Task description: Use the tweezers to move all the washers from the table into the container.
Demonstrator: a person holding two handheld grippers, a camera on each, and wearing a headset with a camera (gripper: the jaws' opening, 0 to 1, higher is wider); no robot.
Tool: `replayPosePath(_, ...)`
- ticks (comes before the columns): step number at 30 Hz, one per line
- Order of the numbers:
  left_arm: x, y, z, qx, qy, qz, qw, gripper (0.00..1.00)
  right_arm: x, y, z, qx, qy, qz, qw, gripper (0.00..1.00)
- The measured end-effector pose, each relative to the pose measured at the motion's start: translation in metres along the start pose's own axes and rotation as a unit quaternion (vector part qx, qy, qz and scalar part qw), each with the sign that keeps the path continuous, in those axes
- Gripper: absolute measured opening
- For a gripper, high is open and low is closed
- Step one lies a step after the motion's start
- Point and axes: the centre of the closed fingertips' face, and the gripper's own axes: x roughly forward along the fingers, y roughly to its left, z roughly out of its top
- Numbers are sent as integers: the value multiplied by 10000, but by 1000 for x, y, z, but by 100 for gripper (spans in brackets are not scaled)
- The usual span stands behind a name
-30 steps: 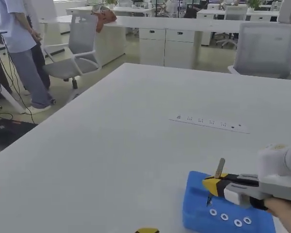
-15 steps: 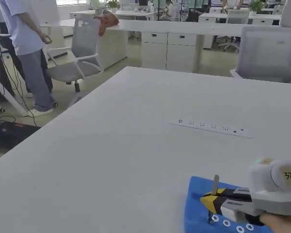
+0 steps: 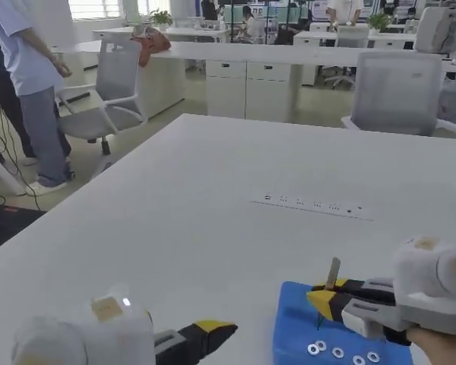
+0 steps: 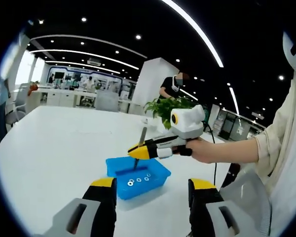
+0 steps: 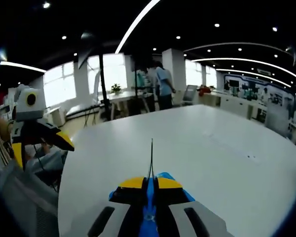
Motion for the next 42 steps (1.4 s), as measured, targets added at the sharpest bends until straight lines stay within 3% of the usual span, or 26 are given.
replayPosePath(4, 2, -10, 6, 404, 197, -400, 9982, 49, -23, 12, 9, -181, -101, 51, 9998, 4)
replayPosePath(10, 12, -26, 17, 400, 323, -924, 9944, 38, -54, 37, 10, -277, -151, 213, 9993, 3)
replayPosePath(16, 29, -44, 24, 563, 544, -1473, 9860, 26, -75, 69, -5, -202, -56, 657, 9976, 3)
replayPosePath(18, 35, -53, 29, 618, 569, -1694, 9820, 23, -79, 81, -12, -173, 85, 941, 9954, 3)
replayPosePath(25, 51, -87, 28, 1009, 837, -2491, 9596, 12, -92, 111, -36, -200, 501, 1586, 9859, 3)
replayPosePath(28, 58, -99, 25, 1167, 1010, -2753, 9489, 11, -95, 116, -41, -187, 611, 1694, 9835, 3)
replayPosePath(29, 60, -102, 25, 1200, 1021, -2809, 9467, 11, -96, 116, -43, -225, 664, 1681, 9833, 3)
replayPosePath(30, 61, -107, 23, 1245, 1089, -2931, 9417, 11, -98, 115, -47, -311, 751, 1637, 9832, 3)
replayPosePath(32, 64, -111, 21, 1325, 1174, -2978, 9381, 8, -100, 112, -49, -299, 767, 1599, 9837, 3)
replayPosePath(34, 67, -111, 17, 1502, 1292, -2994, 9333, 4, -102, 110, -50, -297, 774, 1540, 9846, 3)
replayPosePath(35, 68, -110, 16, 1710, 1314, -3015, 9288, 0, -103, 109, -50, -306, 783, 1503, 9851, 3)
replayPosePath(36, 68, -109, 17, 1702, 1316, -2989, 9297, 0, -104, 107, -52, -297, 830, 1451, 9855, 3)
replayPosePath(39, 67, -112, 16, 1678, 1371, -3130, 9247, 0, -106, 104, -56, -394, 926, 1382, 9853, 3)
replayPosePath(40, 67, -111, 14, 1723, 1395, -3155, 9227, 0, -106, 105, -59, -410, 982, 1381, 9847, 3)
replayPosePath(42, 65, -111, 6, 1902, 1507, -3227, 9149, 0, -105, 105, -66, -523, 1128, 1393, 9824, 3)
